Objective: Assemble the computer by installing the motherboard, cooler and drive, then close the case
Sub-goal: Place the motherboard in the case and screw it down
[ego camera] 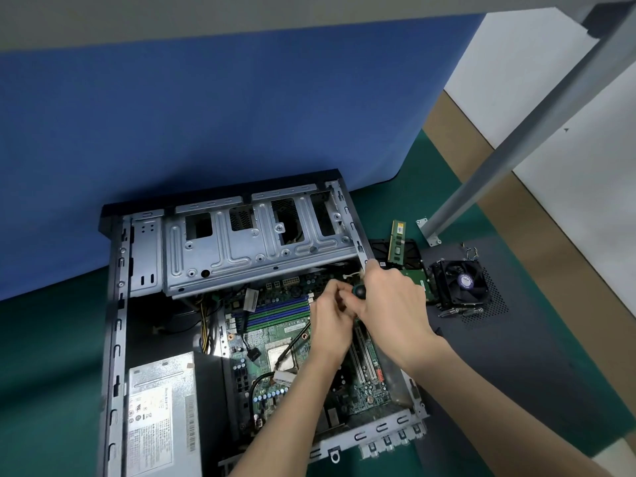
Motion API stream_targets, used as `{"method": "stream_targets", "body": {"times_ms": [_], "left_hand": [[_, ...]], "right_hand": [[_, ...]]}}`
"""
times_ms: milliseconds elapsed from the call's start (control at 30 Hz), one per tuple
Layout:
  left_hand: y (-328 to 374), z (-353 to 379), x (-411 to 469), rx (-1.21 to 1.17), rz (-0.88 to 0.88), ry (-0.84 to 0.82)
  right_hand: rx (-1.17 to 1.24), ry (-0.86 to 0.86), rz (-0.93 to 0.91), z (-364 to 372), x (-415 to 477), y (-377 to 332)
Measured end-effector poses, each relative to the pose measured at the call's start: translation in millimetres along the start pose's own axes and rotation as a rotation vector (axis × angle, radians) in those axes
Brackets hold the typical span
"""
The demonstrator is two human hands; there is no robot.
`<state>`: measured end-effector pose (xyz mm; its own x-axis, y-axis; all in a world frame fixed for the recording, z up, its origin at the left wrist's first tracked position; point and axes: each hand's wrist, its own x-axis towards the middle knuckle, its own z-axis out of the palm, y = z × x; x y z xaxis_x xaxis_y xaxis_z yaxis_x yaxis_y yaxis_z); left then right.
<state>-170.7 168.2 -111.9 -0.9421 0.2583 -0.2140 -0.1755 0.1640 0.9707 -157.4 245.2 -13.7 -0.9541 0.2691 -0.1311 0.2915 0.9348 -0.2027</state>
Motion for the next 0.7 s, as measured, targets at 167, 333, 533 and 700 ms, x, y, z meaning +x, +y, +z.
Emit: {"method": "stream_targets", "body": {"times_ms": [167, 333, 533, 700], "left_hand": [[2.0, -1.3, -1.4, 0.016, 0.048, -0.041], [1.5, 1.7, -4.2, 0.008, 0.015, -0.008], [9.6, -9.1, -4.6, 0.044, -0.023, -0.052], [13.5, -15.8, -6.9, 0.112, -0.027, -0.109]], "right_hand": [[0.033, -0.034, -0.077, 2.4, -6.9, 4.2], [-0.003, -0.011, -0.072, 3.2, -2.9, 0.1], [0.02, 0.027, -0.067, 7.1, -5.7, -0.6], [-0.004, -0.016, -0.041, 10.3, -13.7, -1.2]]}}
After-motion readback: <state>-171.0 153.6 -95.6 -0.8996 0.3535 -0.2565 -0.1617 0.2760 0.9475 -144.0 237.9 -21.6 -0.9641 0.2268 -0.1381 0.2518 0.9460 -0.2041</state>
